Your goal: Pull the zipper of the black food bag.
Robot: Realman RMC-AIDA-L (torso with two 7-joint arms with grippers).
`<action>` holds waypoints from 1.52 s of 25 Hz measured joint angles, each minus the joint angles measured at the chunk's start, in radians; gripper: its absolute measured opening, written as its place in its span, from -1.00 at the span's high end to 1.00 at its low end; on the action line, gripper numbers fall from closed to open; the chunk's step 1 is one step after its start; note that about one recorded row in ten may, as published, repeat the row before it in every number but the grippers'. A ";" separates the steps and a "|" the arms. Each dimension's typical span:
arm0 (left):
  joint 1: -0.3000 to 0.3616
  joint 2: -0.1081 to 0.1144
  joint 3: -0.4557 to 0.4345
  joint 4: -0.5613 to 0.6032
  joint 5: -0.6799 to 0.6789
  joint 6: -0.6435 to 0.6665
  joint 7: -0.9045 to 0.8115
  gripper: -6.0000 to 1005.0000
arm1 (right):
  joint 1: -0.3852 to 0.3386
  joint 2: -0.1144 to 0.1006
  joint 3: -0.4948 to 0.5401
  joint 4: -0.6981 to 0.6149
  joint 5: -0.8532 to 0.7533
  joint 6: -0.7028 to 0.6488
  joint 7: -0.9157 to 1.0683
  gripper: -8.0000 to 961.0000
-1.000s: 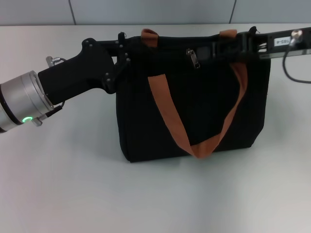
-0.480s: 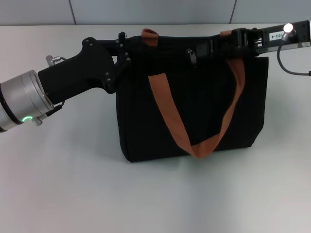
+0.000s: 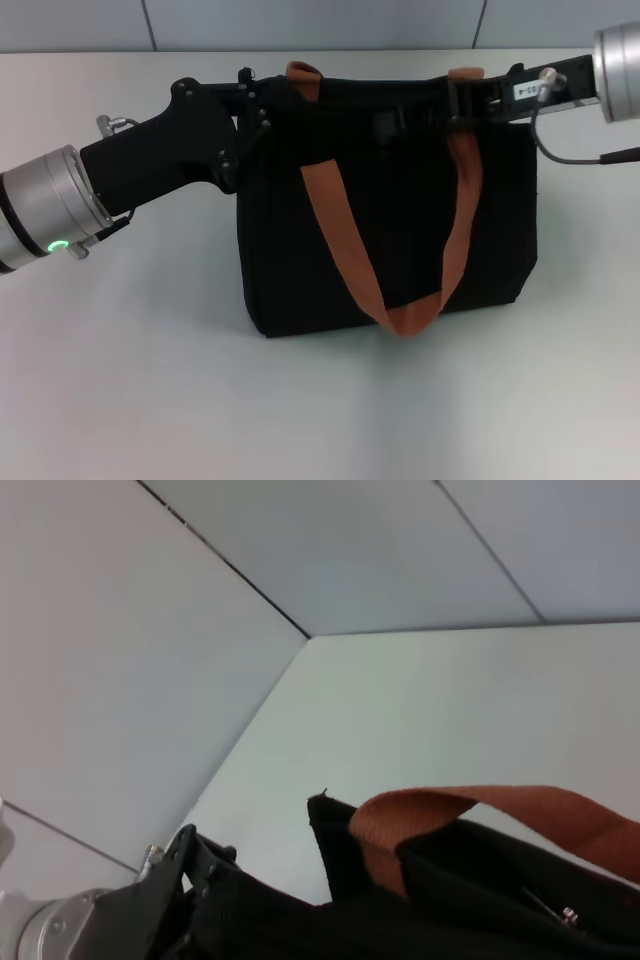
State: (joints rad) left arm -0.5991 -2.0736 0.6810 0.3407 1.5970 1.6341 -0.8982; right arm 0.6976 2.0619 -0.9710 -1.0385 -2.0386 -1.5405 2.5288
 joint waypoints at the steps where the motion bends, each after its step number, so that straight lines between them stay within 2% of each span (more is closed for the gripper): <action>1: 0.000 0.000 -0.001 0.000 0.000 0.000 0.000 0.94 | 0.004 0.000 -0.009 0.001 0.000 0.003 0.002 0.48; 12: 0.003 0.000 -0.001 0.005 -0.009 0.001 0.002 0.94 | 0.022 0.008 -0.016 0.006 0.000 0.010 0.020 0.49; 18: 0.003 0.001 0.000 0.005 -0.010 0.004 0.002 0.93 | 0.056 0.004 -0.018 0.084 -0.001 0.023 0.023 0.49; 22: 0.003 0.001 0.001 0.005 -0.012 0.006 0.003 0.93 | 0.063 0.002 -0.019 0.091 -0.013 0.042 0.023 0.82; 23: 0.004 0.001 0.001 0.005 -0.012 0.007 0.002 0.93 | 0.061 0.003 -0.019 0.086 -0.014 0.044 0.023 0.91; 33: 0.007 0.001 0.003 0.006 -0.012 0.014 0.002 0.93 | 0.048 0.011 -0.020 0.035 -0.055 0.046 0.034 0.98; 38: 0.008 0.001 0.003 0.005 -0.012 0.015 0.002 0.93 | 0.012 0.021 -0.052 -0.123 -0.167 0.046 0.115 0.99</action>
State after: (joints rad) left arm -0.5909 -2.0724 0.6844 0.3458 1.5846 1.6487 -0.8958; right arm 0.7098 2.0831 -1.0234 -1.1612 -2.2052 -1.4943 2.6434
